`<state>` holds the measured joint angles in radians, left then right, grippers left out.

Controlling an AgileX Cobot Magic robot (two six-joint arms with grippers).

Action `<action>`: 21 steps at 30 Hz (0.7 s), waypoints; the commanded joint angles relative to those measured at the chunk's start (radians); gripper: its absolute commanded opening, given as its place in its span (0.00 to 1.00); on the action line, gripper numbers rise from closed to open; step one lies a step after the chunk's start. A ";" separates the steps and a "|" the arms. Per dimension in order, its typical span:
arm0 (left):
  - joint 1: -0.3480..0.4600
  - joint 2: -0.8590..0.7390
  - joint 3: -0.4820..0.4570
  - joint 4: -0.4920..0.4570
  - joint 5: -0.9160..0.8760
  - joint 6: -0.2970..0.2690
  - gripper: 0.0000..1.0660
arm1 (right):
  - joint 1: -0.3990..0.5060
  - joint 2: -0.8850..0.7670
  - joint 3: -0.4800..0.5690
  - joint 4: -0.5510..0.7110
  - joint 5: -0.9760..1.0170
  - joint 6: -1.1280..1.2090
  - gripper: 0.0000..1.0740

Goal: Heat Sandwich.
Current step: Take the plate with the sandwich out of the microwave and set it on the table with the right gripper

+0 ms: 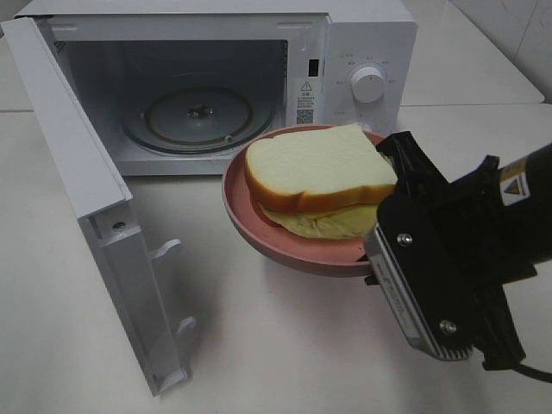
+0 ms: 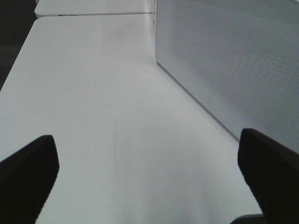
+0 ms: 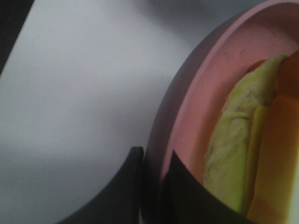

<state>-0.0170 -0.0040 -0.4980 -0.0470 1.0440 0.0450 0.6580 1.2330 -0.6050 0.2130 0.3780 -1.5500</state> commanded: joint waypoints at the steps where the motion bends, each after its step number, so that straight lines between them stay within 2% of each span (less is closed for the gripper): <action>1: -0.005 -0.027 0.003 -0.006 -0.016 -0.008 0.95 | -0.004 -0.069 0.036 0.001 -0.015 0.032 0.01; 14: -0.005 -0.027 0.003 -0.006 -0.016 -0.008 0.95 | -0.004 -0.230 0.112 -0.206 0.085 0.258 0.01; 19: -0.005 -0.027 0.003 -0.006 -0.016 -0.008 0.95 | -0.004 -0.243 0.115 -0.311 0.112 0.419 0.01; 21: -0.005 -0.027 0.003 -0.006 -0.016 -0.008 0.95 | -0.004 -0.243 0.115 -0.395 0.122 0.540 0.01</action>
<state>-0.0170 -0.0040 -0.4980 -0.0470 1.0440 0.0450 0.6580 1.0010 -0.4870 -0.0960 0.5140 -1.1210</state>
